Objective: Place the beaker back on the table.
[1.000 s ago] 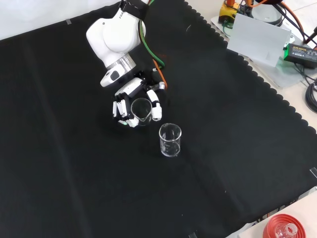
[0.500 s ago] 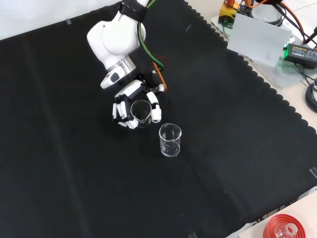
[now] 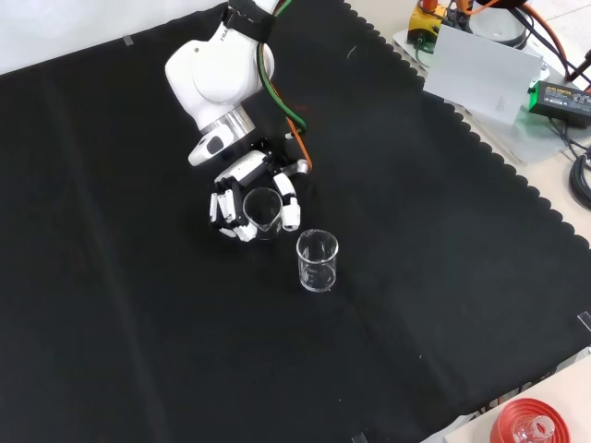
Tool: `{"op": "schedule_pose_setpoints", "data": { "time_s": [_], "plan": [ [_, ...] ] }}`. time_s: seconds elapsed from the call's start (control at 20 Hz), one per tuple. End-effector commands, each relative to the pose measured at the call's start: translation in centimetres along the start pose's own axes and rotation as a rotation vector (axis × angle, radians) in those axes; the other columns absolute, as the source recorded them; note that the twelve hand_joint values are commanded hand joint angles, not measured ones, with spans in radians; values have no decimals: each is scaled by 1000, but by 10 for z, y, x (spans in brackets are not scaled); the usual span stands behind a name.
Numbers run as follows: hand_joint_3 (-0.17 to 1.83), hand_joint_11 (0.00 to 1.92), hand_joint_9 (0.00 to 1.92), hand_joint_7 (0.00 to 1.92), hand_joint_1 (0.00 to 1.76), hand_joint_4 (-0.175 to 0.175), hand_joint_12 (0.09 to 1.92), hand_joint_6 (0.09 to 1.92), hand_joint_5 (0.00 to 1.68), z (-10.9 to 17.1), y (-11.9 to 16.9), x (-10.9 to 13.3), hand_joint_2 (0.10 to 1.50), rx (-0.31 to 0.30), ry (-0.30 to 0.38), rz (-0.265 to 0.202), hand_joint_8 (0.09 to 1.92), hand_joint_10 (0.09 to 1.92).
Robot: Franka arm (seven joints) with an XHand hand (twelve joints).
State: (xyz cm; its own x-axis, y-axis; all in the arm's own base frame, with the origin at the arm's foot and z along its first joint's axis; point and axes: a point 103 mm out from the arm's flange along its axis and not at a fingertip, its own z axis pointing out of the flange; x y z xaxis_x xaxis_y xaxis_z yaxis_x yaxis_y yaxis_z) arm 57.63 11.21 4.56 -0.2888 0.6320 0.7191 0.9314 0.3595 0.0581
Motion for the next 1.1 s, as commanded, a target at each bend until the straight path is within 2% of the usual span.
{"op": "schedule_pose_setpoints", "data": {
  "time_s": [0.05,0.3,0.45,0.55,0.75,0.8,0.85,0.95,1.0,1.05,1.1],
  "plan": [
    [795,775,1190,1653,1306,78,1095,565,1359,3,0,0,523,12,10,25,87,351],
    [753,771,1188,1633,1302,89,1094,565,1356,2,-1,0,550,16,6,27,87,349],
    [619,754,1173,1595,1293,80,1100,563,1330,2,-1,0,634,10,7,23,87,348],
    [578,737,1161,1559,1204,89,1109,534,1331,2,-1,0,668,14,0,19,87,350],
    [419,664,1099,1404,1138,97,1156,604,1259,2,-1,0,781,30,-1,8,87,371],
    [366,637,1072,1350,1124,111,1172,646,1226,3,-1,0,819,33,7,9,87,381],
    [357,611,1041,1295,1119,80,1185,700,1127,3,-1,0,794,33,4,6,87,398],
    [471,564,983,1209,1115,25,1213,802,960,3,-1,0,692,38,-13,4,87,450],
    [538,533,946,1169,1110,13,1229,836,898,3,-1,0,646,55,-16,9,87,477],
    [591,499,911,1134,1102,8,1246,863,848,3,-8,-13,608,54,-9,12,87,505],
    [628,470,880,1107,1090,7,1262,883,810,6,-12,-20,579,186,-184,14,87,529]
  ]
}}
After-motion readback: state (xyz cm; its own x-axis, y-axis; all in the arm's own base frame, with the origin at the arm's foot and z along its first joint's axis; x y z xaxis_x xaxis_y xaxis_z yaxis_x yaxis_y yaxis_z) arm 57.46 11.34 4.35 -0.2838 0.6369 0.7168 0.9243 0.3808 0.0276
